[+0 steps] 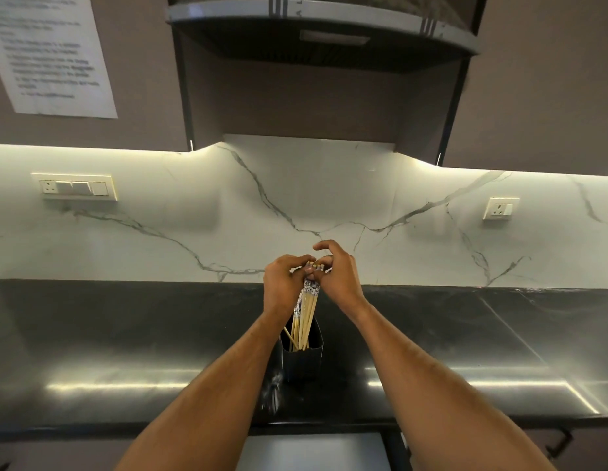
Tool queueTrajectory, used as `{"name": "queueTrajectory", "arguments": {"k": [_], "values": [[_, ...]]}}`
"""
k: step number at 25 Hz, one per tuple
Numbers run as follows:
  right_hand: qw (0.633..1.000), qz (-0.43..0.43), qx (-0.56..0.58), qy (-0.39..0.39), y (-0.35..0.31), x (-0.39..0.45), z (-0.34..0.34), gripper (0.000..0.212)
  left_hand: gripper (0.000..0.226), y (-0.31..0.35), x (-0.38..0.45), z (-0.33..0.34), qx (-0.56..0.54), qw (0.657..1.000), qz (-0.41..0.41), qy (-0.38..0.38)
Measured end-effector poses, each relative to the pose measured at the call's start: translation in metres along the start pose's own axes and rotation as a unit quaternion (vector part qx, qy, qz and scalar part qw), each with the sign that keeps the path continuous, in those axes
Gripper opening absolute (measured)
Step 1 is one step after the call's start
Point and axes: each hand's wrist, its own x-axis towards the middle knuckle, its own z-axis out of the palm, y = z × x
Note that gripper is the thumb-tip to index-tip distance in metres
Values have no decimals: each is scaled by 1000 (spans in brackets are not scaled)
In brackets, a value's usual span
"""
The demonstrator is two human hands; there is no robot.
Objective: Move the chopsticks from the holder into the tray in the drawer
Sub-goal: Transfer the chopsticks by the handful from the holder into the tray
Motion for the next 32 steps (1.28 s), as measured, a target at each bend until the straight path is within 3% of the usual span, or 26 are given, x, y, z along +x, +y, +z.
{"name": "queueTrajectory", "arguments": {"k": [11, 15, 18, 23, 27, 32], "values": [[998, 35, -23, 50, -14, -45, 13, 55, 41, 11, -54, -17, -28, 997, -12, -70], [994, 75, -27, 70, -16, -51, 11, 57, 21, 5, -70, -25, -33, 986, -28, -158], [991, 99, -27, 90, -14, -55, 4, 57, 8, -3, -81, -29, 16, 968, -94, -230], [990, 88, -107, -10, 4, -61, -3, 45, 11, -11, -91, -24, 43, 950, -165, -263], [987, 92, -127, -22, 16, -64, -7, 50, 11, -25, -89, -16, 48, 941, -224, -250], [976, 70, -190, -80, 34, -73, 0, 44, 12, -35, -90, 1, 57, 929, -231, -285]]}}
